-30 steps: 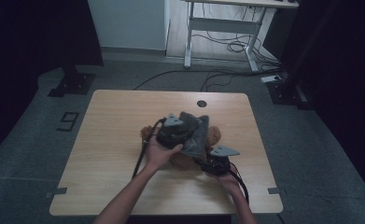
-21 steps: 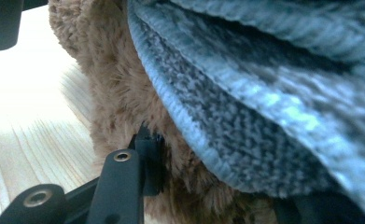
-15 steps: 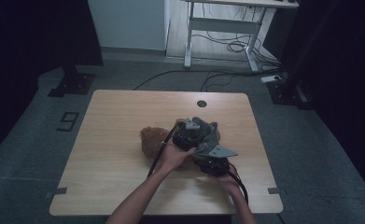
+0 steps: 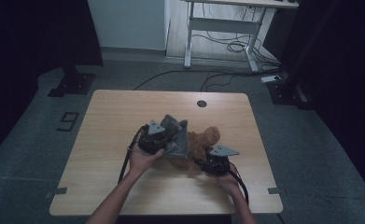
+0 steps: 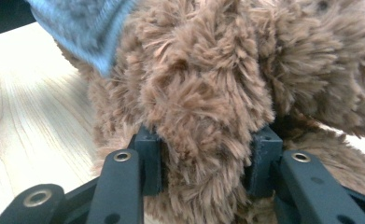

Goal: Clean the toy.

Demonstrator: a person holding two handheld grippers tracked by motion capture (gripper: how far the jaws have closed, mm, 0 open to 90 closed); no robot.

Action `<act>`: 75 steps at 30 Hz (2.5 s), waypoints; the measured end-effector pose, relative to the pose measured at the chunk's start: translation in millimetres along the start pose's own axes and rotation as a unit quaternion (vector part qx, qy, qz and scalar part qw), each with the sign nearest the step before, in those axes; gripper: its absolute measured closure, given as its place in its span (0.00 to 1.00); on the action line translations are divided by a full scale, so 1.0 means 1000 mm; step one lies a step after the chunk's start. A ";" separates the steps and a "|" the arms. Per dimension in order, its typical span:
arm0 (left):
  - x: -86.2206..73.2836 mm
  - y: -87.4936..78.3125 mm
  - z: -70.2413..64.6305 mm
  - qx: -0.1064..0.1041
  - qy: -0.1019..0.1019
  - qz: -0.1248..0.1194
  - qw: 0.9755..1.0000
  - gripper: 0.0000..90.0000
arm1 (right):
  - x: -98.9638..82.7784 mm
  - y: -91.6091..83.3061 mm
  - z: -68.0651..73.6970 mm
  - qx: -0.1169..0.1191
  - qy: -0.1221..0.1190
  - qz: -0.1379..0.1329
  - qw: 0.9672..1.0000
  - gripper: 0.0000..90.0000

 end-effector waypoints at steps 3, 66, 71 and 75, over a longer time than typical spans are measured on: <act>-0.009 -0.007 0.025 0.002 -0.036 0.000 0.999 0.88 | 0.000 0.000 0.000 0.001 0.000 0.000 1.000 0.64; 0.020 -0.004 0.011 0.024 0.009 0.014 1.000 0.88 | 0.000 0.003 0.003 -0.011 -0.002 -0.012 1.000 0.64; -0.003 -0.015 0.048 0.038 -0.033 0.036 0.998 0.88 | -0.001 0.002 0.001 -0.006 -0.001 -0.011 1.000 0.64; -0.018 -0.021 0.066 0.063 -0.046 0.041 0.996 0.88 | -0.001 0.002 0.002 -0.006 -0.001 -0.011 1.000 0.64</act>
Point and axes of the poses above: each handheld gripper's, and its own axes: y roughly forward along the jaws, x roughly out of its top, z roughly to its left, the point moved 5 cm from there along y, roughly forward along the jaws, and after that the axes turned 2 degrees about -x, right-handed, at the moved point
